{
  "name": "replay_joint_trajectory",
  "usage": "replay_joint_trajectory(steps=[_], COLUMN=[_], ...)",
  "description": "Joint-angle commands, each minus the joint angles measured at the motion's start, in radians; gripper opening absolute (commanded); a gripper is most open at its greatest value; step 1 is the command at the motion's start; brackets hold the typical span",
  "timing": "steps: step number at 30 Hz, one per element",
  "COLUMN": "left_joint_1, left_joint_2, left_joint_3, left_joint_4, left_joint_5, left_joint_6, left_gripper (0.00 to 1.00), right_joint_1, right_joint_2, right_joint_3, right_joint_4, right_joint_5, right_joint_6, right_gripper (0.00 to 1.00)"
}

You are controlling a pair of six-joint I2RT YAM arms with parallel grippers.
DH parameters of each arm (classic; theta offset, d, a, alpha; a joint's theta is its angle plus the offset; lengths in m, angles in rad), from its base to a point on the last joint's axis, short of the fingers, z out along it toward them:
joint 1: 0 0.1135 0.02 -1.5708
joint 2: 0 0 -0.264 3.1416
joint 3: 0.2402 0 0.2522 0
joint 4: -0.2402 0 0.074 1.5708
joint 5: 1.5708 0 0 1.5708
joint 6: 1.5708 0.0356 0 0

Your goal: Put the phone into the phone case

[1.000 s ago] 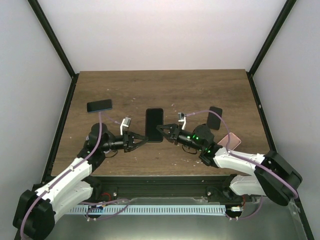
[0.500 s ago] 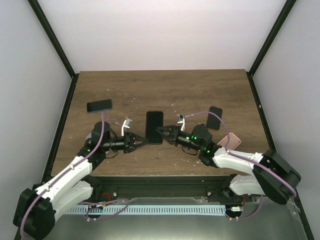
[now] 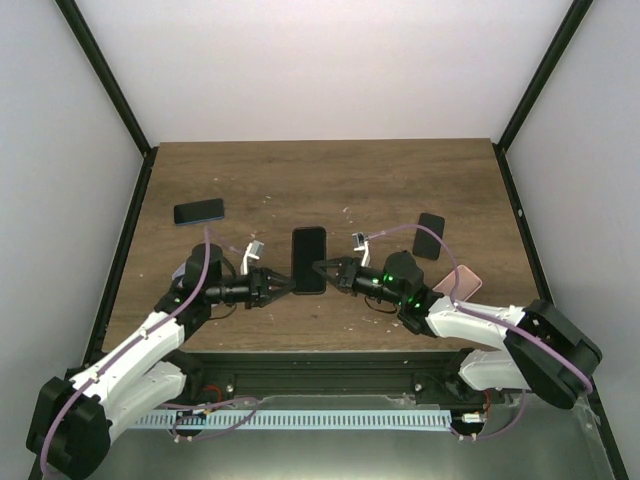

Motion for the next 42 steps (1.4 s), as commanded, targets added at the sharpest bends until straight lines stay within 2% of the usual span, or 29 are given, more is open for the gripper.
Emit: replay_joint_trajectory(steps=[1, 5, 10, 18, 24, 36, 42], left_joint_1=[0.002, 0.002, 0.003, 0.02, 0.045, 0.06, 0.061], left_joint_2=[-0.007, -0.033, -0.067, -0.01, -0.018, -0.046, -0.024], left_joint_3=[0.048, 0.102, 0.136, 0.229, 0.203, 0.134, 0.126], left_joint_4=[-0.113, -0.279, -0.414, -0.628, -0.656, -0.607, -0.598], left_joint_5=[-0.062, -0.175, -0.327, -0.468, -0.607, -0.607, -0.578], left_joint_6=[0.071, 0.169, 0.245, 0.354, 0.294, 0.242, 0.245], left_gripper=[0.43, 0.69, 0.99, 1.0, 1.0, 1.0, 1.0], right_joint_1=[-0.006, -0.03, -0.077, -0.18, -0.222, -0.255, -0.263], right_joint_2=[-0.02, -0.019, 0.057, 0.292, 0.443, 0.605, 0.62], right_joint_3=[0.021, 0.028, 0.081, 0.21, 0.292, 0.361, 0.362], right_joint_4=[0.006, -0.045, -0.141, -0.155, -0.137, -0.137, -0.187], right_joint_5=[-0.007, -0.006, -0.008, -0.086, -0.095, -0.086, -0.077], right_joint_6=[-0.088, -0.142, -0.219, -0.287, -0.277, -0.252, -0.245], right_gripper=[0.14, 0.13, 0.14, 0.14, 0.15, 0.18, 0.27])
